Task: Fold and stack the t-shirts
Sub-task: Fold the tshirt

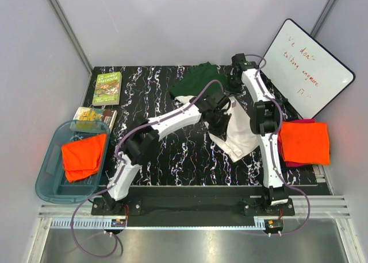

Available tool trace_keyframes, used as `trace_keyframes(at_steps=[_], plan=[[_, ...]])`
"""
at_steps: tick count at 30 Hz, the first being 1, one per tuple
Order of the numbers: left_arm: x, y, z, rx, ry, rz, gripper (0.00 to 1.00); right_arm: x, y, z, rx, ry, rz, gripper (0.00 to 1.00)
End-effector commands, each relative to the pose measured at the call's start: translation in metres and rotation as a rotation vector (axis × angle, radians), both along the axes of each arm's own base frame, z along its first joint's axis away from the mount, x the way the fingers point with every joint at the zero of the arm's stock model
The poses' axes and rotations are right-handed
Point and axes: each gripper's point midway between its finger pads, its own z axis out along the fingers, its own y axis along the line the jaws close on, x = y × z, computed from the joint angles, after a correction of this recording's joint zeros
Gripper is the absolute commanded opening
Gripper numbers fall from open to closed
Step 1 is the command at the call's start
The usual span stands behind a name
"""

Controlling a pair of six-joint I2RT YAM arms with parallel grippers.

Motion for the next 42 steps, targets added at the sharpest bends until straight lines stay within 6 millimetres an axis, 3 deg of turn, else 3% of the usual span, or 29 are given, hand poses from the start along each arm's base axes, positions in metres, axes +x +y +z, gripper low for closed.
trace_keyframes(at_steps=[1,6,9,16,23,31,33,36,37,39,40,42], plan=[[-0.006,-0.026,-0.017,-0.057,0.091,-0.035,0.0,0.002,-0.037,0.101,-0.005,-0.153,-0.053,0.0],[-0.011,-0.031,-0.042,-0.046,0.153,-0.039,0.0,-0.005,-0.072,0.143,-0.005,-0.205,-0.117,0.0],[-0.017,-0.025,-0.06,-0.016,0.208,-0.022,0.0,-0.008,-0.087,0.156,0.002,-0.218,-0.142,0.0],[-0.031,0.01,-0.086,0.084,0.308,0.03,0.0,-0.02,-0.082,0.157,0.041,-0.187,-0.124,0.01],[-0.038,0.083,-0.103,0.219,0.366,0.117,0.0,-0.032,-0.073,0.143,0.081,-0.129,-0.092,0.01],[-0.058,0.171,-0.098,0.417,0.329,0.117,0.0,-0.039,-0.063,0.129,0.11,-0.083,-0.067,0.01],[-0.057,0.178,-0.086,0.406,0.287,0.102,0.0,-0.041,-0.056,0.12,0.101,-0.06,-0.053,0.01],[-0.045,0.161,-0.053,0.32,0.155,0.066,0.0,-0.045,-0.055,0.115,0.083,-0.042,-0.049,0.01],[-0.035,0.143,-0.031,0.268,0.09,0.05,0.0,-0.046,-0.056,0.114,0.078,-0.037,-0.058,0.01],[-0.025,0.12,-0.009,0.208,0.043,0.047,0.0,-0.044,-0.061,0.113,0.054,-0.043,-0.072,0.01],[-0.012,0.1,0.014,0.146,-0.004,0.049,0.0,-0.042,-0.062,0.115,0.052,-0.05,-0.077,0.01],[-0.004,0.076,0.017,0.107,0.015,0.056,0.0,-0.039,-0.063,0.113,0.046,-0.052,-0.083,0.01]])
